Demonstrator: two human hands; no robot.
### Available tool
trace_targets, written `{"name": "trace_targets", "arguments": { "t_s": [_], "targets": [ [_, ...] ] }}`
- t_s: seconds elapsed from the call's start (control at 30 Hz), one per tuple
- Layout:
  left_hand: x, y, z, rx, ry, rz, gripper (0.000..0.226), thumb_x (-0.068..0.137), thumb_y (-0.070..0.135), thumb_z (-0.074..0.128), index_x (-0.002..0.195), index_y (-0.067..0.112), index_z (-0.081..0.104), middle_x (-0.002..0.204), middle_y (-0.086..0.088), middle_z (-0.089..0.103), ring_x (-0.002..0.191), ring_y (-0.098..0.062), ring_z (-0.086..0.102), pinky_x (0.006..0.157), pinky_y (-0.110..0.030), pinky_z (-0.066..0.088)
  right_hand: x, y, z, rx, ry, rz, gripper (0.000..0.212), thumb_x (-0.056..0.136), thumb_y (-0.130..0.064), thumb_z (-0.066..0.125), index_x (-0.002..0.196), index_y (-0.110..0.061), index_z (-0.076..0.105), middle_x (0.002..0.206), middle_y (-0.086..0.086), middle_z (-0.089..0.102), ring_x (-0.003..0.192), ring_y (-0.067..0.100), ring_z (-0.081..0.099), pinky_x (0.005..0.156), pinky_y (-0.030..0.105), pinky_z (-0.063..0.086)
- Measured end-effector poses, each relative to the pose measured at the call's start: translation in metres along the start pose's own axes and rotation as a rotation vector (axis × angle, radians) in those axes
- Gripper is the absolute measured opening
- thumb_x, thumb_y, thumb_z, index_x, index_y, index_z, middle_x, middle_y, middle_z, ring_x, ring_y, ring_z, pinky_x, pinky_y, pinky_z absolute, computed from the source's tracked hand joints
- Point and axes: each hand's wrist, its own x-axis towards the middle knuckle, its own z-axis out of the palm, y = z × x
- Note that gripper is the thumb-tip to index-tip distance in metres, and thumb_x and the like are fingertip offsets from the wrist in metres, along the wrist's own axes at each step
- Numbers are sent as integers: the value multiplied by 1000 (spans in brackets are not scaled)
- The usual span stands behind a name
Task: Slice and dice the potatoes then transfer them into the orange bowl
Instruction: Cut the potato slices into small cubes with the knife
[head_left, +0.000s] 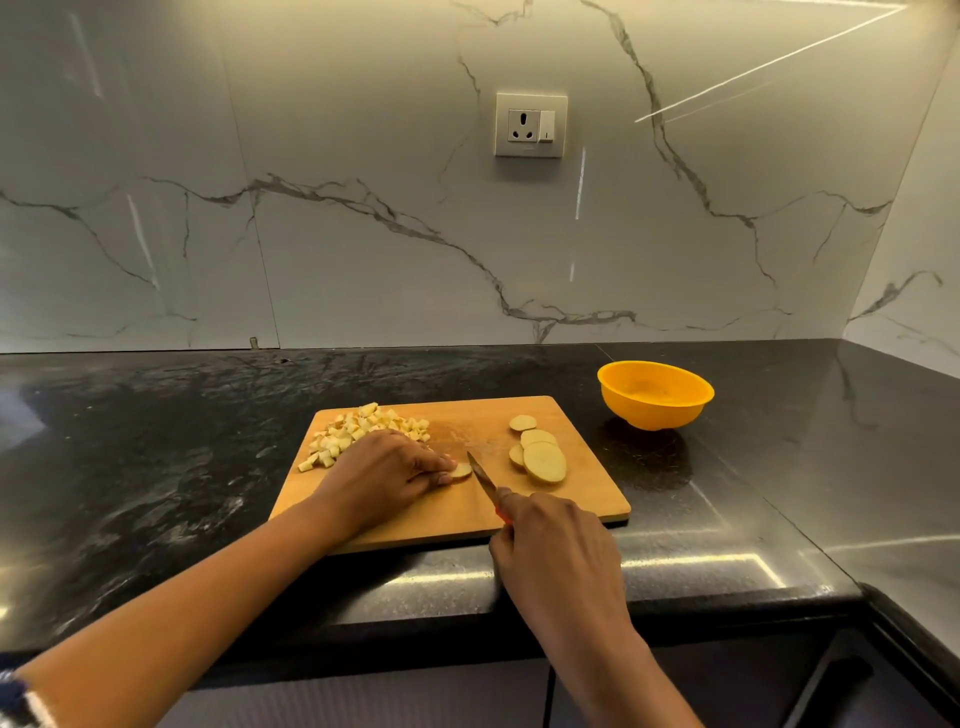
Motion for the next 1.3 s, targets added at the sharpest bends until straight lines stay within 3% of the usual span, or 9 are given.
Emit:
{"name": "trace_targets", "arguments": {
  "t_s": [0.27, 0.33, 0.5, 0.73, 0.87, 1.0, 1.13, 1.23, 1.3],
  "targets": [
    [-2, 11, 10, 51, 108, -104, 34, 94, 47, 46, 120, 33, 61, 111, 8, 69, 95, -8, 62, 79, -25, 52, 5, -1, -2, 9, 0, 1, 39, 100, -29, 39, 138, -29, 46, 109, -2, 63, 96, 16, 60, 70, 27, 41],
    [-4, 11, 8, 21, 102, -97, 34, 94, 46, 47, 122, 32, 60, 115, 8, 68, 99, -9, 63, 85, -23, 50, 3, 1, -2, 16, 15, 7, 40, 100, -29, 38, 139, -30, 44, 110, -3, 62, 96, 16, 60, 72, 27, 43],
    [-8, 11, 4, 2, 113, -75, 33, 95, 40, 48, 124, 28, 59, 121, 9, 63, 117, -14, 56, 102, -15, 29, -2, 0, -6, 27, 31, -34, 43, 101, -28, 38, 143, -30, 39, 109, -4, 61, 94, 14, 58, 72, 26, 43],
    [-5, 13, 3, 30, 85, -87, 35, 94, 43, 47, 122, 27, 61, 118, 2, 66, 126, -17, 49, 104, -22, 35, 5, -13, 1, -106, -70, -34, 37, 100, -20, 41, 138, -19, 44, 110, 2, 60, 90, 19, 57, 54, 25, 32],
    [-4, 16, 0, 31, 100, -72, 33, 95, 39, 49, 121, 25, 63, 120, -1, 65, 124, -18, 52, 107, -22, 28, 13, -24, 12, -179, -109, -81, 43, 100, -13, 44, 142, -10, 37, 116, 6, 59, 99, 21, 59, 65, 27, 37],
    [-4, 13, 1, 17, 113, -65, 34, 94, 42, 48, 122, 27, 62, 120, 0, 65, 128, -17, 47, 107, -21, 28, 7, -14, 9, -128, -87, -68, 46, 101, -18, 41, 147, -17, 31, 116, 2, 58, 98, 19, 59, 66, 27, 35],
    [-4, 10, 3, -11, 107, -71, 32, 93, 41, 52, 119, 28, 63, 112, -5, 67, 111, -17, 58, 98, -13, 27, -8, -5, -9, -61, -36, -95, 41, 100, -27, 38, 141, -26, 41, 111, -3, 60, 97, 15, 57, 67, 25, 34],
    [-3, 5, 3, -61, 104, -96, 30, 89, 43, 56, 115, 31, 65, 107, -2, 60, 86, -5, 52, 72, -11, 36, -9, -3, -21, -23, -12, -87, 39, 100, -32, 39, 138, -30, 44, 111, -7, 61, 97, 12, 56, 68, 25, 34],
    [-4, 3, 4, -84, 108, -106, 32, 89, 43, 57, 116, 30, 64, 108, 0, 59, 87, -3, 48, 81, -12, 38, -7, -5, -23, -3, 9, -66, 43, 100, -33, 39, 143, -32, 39, 116, -8, 60, 100, 12, 56, 69, 24, 34]
  ]
}}
